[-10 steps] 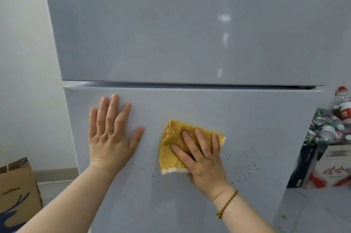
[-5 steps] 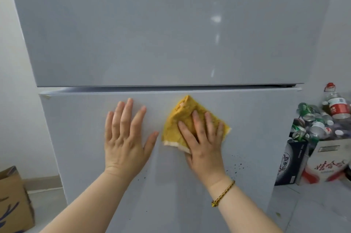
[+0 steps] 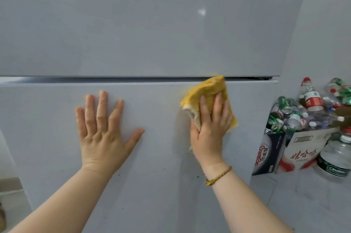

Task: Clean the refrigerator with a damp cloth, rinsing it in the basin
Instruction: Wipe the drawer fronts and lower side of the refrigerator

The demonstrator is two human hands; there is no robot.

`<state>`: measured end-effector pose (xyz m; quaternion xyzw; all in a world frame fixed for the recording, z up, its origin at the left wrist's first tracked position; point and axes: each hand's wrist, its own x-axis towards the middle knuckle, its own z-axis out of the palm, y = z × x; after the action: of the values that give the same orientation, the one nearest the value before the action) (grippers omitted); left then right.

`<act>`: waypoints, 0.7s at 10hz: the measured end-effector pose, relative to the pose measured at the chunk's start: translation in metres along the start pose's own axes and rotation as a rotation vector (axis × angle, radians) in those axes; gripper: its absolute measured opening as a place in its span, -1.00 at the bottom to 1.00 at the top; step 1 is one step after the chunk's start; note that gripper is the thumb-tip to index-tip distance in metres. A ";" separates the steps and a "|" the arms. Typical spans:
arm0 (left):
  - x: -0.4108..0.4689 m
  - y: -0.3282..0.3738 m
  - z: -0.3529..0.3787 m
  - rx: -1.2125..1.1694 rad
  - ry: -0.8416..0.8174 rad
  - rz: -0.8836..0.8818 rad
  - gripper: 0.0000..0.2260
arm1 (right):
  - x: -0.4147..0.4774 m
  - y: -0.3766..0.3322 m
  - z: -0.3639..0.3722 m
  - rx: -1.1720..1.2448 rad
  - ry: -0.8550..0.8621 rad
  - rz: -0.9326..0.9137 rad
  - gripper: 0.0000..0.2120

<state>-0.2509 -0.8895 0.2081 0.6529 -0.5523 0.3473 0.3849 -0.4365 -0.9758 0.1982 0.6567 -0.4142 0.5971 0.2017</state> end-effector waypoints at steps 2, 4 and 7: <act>-0.001 0.001 -0.001 -0.004 -0.047 -0.028 -0.25 | 0.030 0.080 -0.022 0.101 0.025 0.272 -0.53; -0.001 0.004 -0.002 -0.022 -0.054 -0.031 -0.24 | 0.034 0.085 -0.016 0.339 0.179 1.031 -0.41; -0.001 0.002 -0.003 -0.008 -0.047 -0.029 -0.23 | -0.042 0.050 -0.001 0.165 -0.030 0.450 -0.45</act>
<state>-0.2528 -0.8867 0.2091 0.6673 -0.5530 0.3241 0.3794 -0.4734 -0.9910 0.1468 0.5708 -0.5028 0.6491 0.0031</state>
